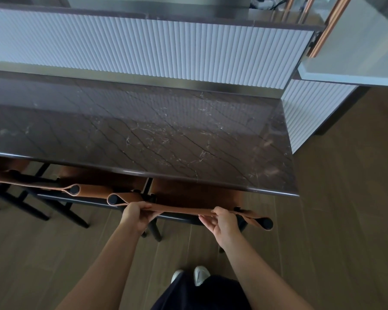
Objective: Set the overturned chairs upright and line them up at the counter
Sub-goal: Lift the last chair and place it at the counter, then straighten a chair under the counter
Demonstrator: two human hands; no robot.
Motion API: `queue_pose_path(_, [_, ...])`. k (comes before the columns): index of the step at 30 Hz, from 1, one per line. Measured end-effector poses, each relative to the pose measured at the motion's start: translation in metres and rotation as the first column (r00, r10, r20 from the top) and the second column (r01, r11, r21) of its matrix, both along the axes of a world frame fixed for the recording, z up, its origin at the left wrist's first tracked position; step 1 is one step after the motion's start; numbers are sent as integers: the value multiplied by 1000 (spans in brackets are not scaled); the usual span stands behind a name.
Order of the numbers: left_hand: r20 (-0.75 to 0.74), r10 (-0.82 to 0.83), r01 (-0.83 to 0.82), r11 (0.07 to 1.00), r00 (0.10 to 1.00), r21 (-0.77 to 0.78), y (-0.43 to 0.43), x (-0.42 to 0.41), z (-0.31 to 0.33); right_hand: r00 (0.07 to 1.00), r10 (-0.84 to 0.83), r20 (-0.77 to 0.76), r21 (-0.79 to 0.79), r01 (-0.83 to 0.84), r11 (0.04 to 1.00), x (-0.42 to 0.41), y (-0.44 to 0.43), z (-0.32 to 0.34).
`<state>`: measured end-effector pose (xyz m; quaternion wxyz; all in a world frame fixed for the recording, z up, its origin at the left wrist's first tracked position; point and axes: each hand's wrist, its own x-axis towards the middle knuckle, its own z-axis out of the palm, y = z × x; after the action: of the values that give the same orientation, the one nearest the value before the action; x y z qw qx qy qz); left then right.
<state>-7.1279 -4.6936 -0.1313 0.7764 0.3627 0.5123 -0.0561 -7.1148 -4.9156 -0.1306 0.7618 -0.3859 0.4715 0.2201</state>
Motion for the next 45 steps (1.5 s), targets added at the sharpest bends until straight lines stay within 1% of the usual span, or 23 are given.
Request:
queue_pose_path(9, [46, 25, -24, 999, 999, -22, 0, -6, -4, 1000, -21, 21, 38, 20, 999, -1, -1, 2])
queue_pose_path(14, [3, -6, 6, 1000, 1000, 7, 9, 19, -1, 998, -64, 25, 51, 63, 997, 20, 3, 5])
queue_pose_path(16, [-13, 4, -4, 1000, 1000, -6, 14, 24, -2, 997, -61, 37, 47, 59, 997, 22, 7, 5])
queue_pose_path(19, [-1, -18, 18, 1000, 1000, -23, 16, 25, -3, 999, -13, 44, 29, 12, 1000, 19, 8, 2])
queue_pose_path(22, [25, 5, -4, 999, 1000, -46, 14, 23, -4, 997, 43, 61, 23, -44, 999, 16, 5, 0])
queue_pose_path(25, [77, -9, 15, 997, 997, -70, 12, 18, 3, 992, 102, 77, 24, -104, 994, 12, 2, 0])
queue_pose_path(28, [142, -37, 53, 992, 989, -116, 8, 10, 11, 988, 126, 90, 9, -127, 992, 9, 0, 2])
queue_pose_path(32, [206, 78, -47, 987, 975, -152, 7, -8, 16, 988, 122, 92, 31, -125, 992, -1, 3, 9])
queue_pose_path(36, [225, 190, -159, 976, 956, -149, 18, -36, 14, 969, 218, 114, 48, -224, 973, -19, 17, 17])
queue_pose_path(41, [258, 196, -164, 976, 946, -140, 51, -73, 20, 921, 352, 169, 64, -366, 928, -47, 54, 31])
queue_pose_path(45, [277, 156, -121, 983, 948, -140, 83, -106, 32, 891, 391, 232, 28, -408, 913, -72, 94, 36])
